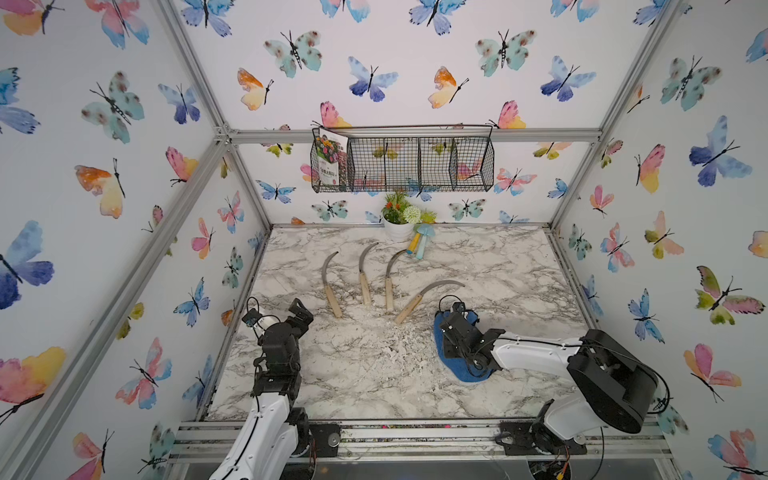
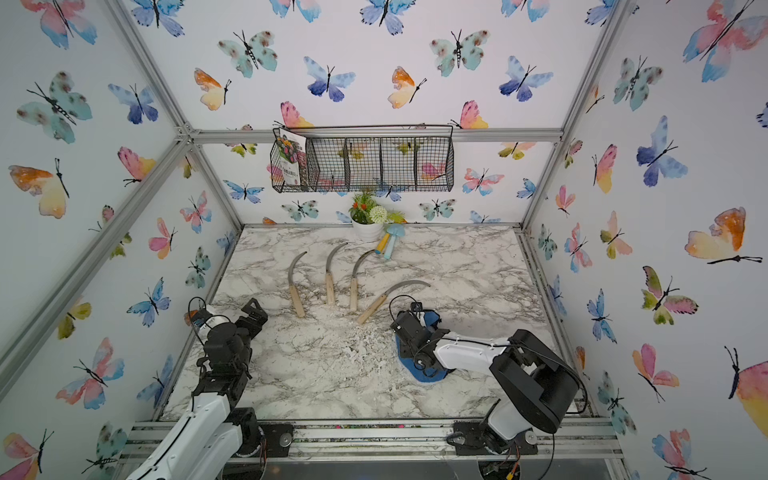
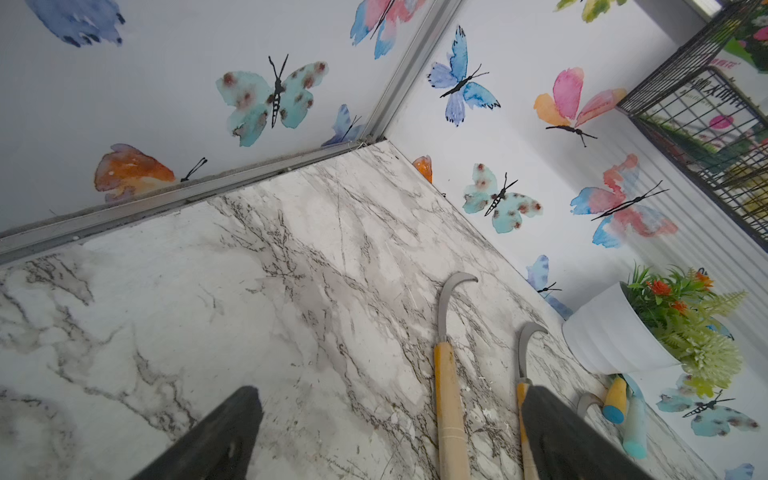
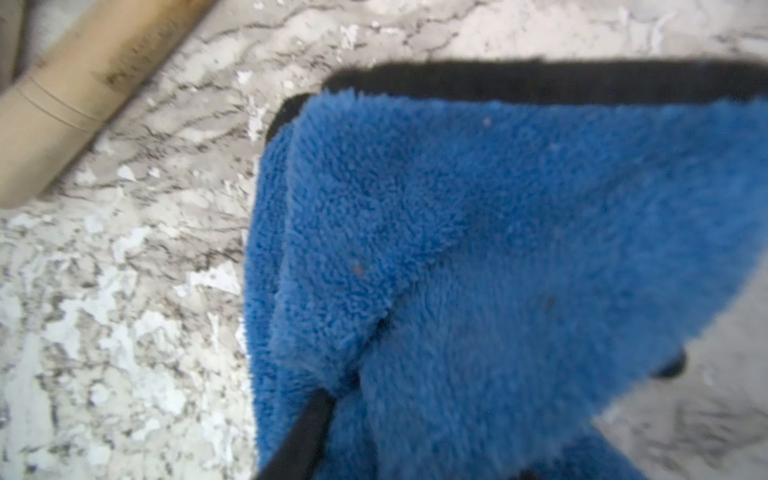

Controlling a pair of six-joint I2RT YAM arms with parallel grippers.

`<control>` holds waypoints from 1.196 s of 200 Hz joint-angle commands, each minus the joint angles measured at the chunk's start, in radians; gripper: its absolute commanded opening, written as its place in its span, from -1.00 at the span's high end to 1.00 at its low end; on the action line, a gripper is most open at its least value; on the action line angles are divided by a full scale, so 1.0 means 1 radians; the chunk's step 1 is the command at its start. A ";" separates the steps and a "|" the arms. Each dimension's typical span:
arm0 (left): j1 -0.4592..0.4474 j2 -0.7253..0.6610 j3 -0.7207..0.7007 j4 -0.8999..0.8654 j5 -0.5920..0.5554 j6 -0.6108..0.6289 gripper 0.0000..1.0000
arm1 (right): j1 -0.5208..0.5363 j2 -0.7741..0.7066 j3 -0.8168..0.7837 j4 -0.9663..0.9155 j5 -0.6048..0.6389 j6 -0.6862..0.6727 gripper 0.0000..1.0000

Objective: Wipe small sickles with rags
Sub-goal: Pick up the rag from the center of the board.

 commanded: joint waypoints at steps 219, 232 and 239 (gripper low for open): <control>0.006 0.114 0.087 -0.107 0.325 0.081 -0.85 | -0.424 -0.540 -0.210 0.297 -0.345 -0.116 0.95; 0.000 0.181 0.116 -0.111 0.328 0.083 -0.79 | -0.427 -0.576 -0.217 0.295 -0.325 -0.128 0.96; -0.008 0.218 0.140 -0.123 0.322 0.081 -0.78 | -0.427 -0.591 -0.219 0.294 -0.324 -0.132 0.95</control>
